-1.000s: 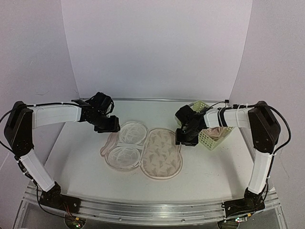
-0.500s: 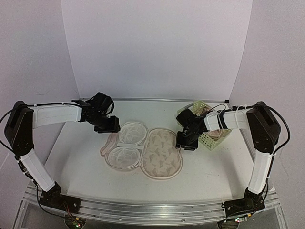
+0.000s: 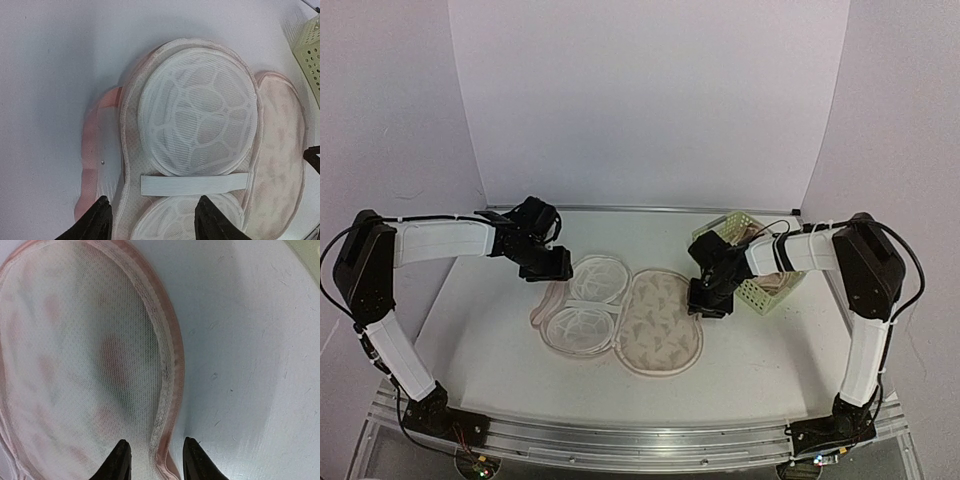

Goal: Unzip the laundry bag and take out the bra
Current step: Close the laundry bag lid on the laundry bag.

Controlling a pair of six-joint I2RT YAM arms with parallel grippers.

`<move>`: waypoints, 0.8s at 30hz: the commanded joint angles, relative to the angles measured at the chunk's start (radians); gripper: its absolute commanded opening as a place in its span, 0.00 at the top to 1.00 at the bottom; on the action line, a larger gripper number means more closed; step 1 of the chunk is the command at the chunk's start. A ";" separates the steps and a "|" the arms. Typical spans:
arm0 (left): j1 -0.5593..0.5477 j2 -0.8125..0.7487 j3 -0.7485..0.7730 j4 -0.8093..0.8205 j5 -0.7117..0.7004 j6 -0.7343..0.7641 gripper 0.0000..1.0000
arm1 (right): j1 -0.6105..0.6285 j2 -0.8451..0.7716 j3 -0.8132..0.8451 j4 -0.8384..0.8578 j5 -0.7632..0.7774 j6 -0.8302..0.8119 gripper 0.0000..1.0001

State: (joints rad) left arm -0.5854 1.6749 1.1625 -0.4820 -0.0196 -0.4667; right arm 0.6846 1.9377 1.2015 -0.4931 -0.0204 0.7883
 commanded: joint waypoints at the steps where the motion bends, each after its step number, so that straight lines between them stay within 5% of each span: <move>1: 0.004 0.000 0.027 0.001 0.003 0.023 0.43 | 0.009 0.015 0.010 0.022 -0.011 0.012 0.65; 8: 0.004 0.016 0.029 0.002 0.001 0.028 0.43 | 0.016 0.020 0.009 0.021 -0.012 0.015 0.74; 15: 0.004 0.040 0.023 0.002 0.000 0.030 0.44 | 0.022 0.027 0.012 0.022 -0.019 0.017 1.00; 24: 0.004 0.075 0.004 0.003 -0.006 0.033 0.43 | 0.021 -0.025 0.020 0.011 0.009 0.002 1.00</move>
State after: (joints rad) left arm -0.5854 1.7416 1.1625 -0.4816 -0.0204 -0.4446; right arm 0.6975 1.9583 1.2015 -0.4877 -0.0372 0.8047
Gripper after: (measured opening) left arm 0.565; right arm 0.016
